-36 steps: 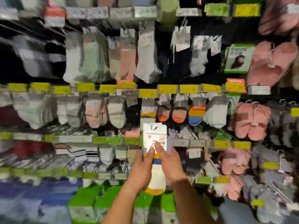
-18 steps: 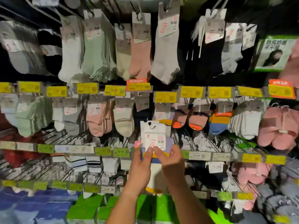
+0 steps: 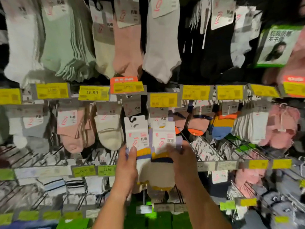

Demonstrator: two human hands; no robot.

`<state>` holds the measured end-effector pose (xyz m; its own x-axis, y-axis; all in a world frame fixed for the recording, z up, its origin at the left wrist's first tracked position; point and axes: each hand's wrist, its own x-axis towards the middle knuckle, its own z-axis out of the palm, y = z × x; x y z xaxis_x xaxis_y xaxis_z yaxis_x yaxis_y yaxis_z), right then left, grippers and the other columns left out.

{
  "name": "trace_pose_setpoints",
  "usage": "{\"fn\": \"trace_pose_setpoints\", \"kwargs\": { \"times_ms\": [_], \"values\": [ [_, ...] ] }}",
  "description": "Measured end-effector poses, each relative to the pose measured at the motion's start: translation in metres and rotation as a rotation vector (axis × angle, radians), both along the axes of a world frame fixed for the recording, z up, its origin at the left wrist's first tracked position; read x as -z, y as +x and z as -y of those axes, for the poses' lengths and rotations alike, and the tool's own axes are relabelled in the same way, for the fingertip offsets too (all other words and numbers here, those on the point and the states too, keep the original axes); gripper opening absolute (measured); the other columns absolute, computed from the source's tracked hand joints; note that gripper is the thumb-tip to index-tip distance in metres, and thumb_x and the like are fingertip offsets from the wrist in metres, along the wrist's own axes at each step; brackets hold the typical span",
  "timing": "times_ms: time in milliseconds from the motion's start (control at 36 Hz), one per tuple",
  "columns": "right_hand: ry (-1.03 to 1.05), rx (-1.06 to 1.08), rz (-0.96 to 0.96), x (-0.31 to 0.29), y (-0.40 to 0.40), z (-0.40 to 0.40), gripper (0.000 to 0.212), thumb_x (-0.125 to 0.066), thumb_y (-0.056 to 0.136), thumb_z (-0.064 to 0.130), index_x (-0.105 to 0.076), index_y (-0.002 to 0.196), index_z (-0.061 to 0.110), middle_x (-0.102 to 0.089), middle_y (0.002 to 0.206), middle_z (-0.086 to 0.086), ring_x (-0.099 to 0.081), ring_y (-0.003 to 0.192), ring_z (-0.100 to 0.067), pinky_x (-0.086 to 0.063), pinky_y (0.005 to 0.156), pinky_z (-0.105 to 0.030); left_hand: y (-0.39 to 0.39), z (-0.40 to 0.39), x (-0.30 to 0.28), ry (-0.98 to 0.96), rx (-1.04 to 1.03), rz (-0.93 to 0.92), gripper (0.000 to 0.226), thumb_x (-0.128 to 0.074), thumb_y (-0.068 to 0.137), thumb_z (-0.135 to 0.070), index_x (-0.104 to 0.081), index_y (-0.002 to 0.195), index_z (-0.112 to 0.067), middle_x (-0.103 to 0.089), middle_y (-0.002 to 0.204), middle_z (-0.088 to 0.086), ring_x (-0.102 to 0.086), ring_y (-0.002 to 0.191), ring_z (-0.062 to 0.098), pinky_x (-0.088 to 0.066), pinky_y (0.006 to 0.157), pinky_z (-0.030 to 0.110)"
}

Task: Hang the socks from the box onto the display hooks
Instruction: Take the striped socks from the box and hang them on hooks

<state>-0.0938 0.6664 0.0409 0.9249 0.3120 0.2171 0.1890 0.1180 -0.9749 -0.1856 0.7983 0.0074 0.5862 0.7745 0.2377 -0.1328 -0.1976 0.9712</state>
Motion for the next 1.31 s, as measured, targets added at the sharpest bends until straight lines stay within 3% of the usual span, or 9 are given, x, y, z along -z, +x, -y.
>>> {"fn": "trace_pose_setpoints", "kwargs": {
  "times_ms": [111, 333, 444, 556, 694, 861, 1056, 1167, 1306],
  "values": [
    [-0.041, 0.023, 0.107, -0.015, 0.02, 0.004, 0.024, -0.071, 0.09, 0.026, -0.061, 0.088, 0.005, -0.063, 0.074, -0.017, -0.058, 0.064, -0.026, -0.042, 0.058, -0.038, 0.005, 0.004, -0.005, 0.032, -0.041, -0.012, 0.028, -0.047, 0.105, -0.031, -0.055, 0.127, -0.015, -0.068, 0.114, 0.004, -0.062, 0.106, 0.019, -0.043, 0.078, 0.017],
    [-0.067, -0.034, 0.1, -0.024, 0.038, -0.011, 0.04, -0.069, 0.087, 0.033, -0.042, 0.077, 0.006, -0.039, 0.052, -0.003, -0.037, 0.051, -0.022, -0.03, 0.052, -0.035, 0.009, -0.005, -0.003, -0.023, -0.142, 0.075, 0.013, -0.048, 0.106, -0.021, -0.059, 0.111, -0.017, -0.067, 0.102, -0.007, -0.063, 0.084, -0.012, -0.043, 0.066, 0.005],
    [-0.053, -0.016, 0.091, -0.032, 0.046, -0.016, 0.027, -0.07, 0.087, 0.027, -0.054, 0.079, 0.008, -0.055, 0.055, 0.008, -0.049, 0.05, -0.012, -0.035, 0.048, -0.028, 0.009, -0.013, 0.004, -0.058, -0.169, 0.104, 0.01, -0.05, 0.105, -0.027, -0.06, 0.105, -0.029, -0.071, 0.108, -0.004, -0.068, 0.102, 0.014, -0.049, 0.079, 0.027],
    [-0.071, 0.032, 0.107, -0.029, 0.053, -0.029, 0.042, -0.07, 0.079, 0.038, -0.059, 0.092, 0.0, -0.065, 0.09, -0.025, -0.062, 0.081, -0.039, -0.048, 0.065, -0.051, 0.006, -0.014, 0.008, -0.084, -0.142, 0.117, 0.013, -0.049, 0.105, -0.027, -0.062, 0.109, -0.029, -0.073, 0.11, -0.003, -0.069, 0.105, 0.018, -0.053, 0.086, 0.037],
    [-0.049, 0.136, 0.183, -0.029, 0.064, -0.048, 0.015, -0.067, 0.087, 0.024, -0.07, 0.096, 0.013, -0.068, 0.084, -0.011, -0.067, 0.077, -0.03, -0.055, 0.064, -0.035, 0.001, -0.012, 0.008, -0.121, -0.113, 0.137, 0.016, -0.05, 0.104, -0.028, -0.062, 0.114, -0.026, -0.075, 0.111, -0.002, -0.07, 0.105, 0.017, -0.053, 0.088, 0.038],
    [-0.051, 0.093, 0.015, -0.027, 0.078, -0.07, 0.043, -0.071, 0.091, 0.032, -0.059, 0.117, -0.001, -0.057, 0.097, -0.008, -0.05, 0.095, -0.023, -0.041, 0.09, -0.039, 0.0, -0.007, 0.006, -0.11, -0.099, 0.132, 0.009, -0.051, 0.104, -0.027, -0.06, 0.103, -0.026, -0.074, 0.098, -0.007, -0.07, 0.093, 0.011, -0.052, 0.08, 0.033],
    [-0.073, 0.43, 0.384, -0.019, 0.068, -0.059, 0.041, -0.074, 0.083, 0.034, -0.061, 0.09, -0.004, -0.047, 0.074, 0.006, -0.055, 0.075, -0.03, -0.047, 0.068, -0.037, 0.002, 0.001, 0.002, -0.105, -0.093, 0.155, 0.008, -0.052, 0.103, -0.02, -0.059, 0.1, -0.021, -0.072, 0.092, -0.01, -0.067, 0.08, 0.005, -0.051, 0.067, 0.014],
    [-0.214, 0.078, 0.291, -0.005, 0.012, -0.039, 0.037, -0.063, 0.09, 0.041, -0.05, 0.075, 0.009, -0.043, 0.06, 0.009, -0.046, 0.054, -0.01, -0.038, 0.056, -0.026, 0.005, 0.006, -0.001, -0.116, -0.026, 0.174, 0.02, -0.058, 0.1, -0.014, -0.059, 0.119, -0.012, -0.074, 0.112, -0.001, -0.07, 0.103, 0.011, -0.056, 0.085, 0.022],
    [-0.108, -0.119, -0.035, 0.008, -0.011, -0.041, 0.02, -0.07, 0.089, 0.035, -0.06, 0.093, 0.019, -0.066, 0.084, 0.011, -0.061, 0.071, 0.002, -0.039, 0.057, -0.005, 0.01, 0.014, 0.002, -0.109, 0.026, 0.173, 0.028, -0.071, 0.092, -0.023, -0.06, 0.118, -0.022, -0.073, 0.116, -0.001, -0.067, 0.113, 0.018, -0.051, 0.097, 0.035]
  ]
}}
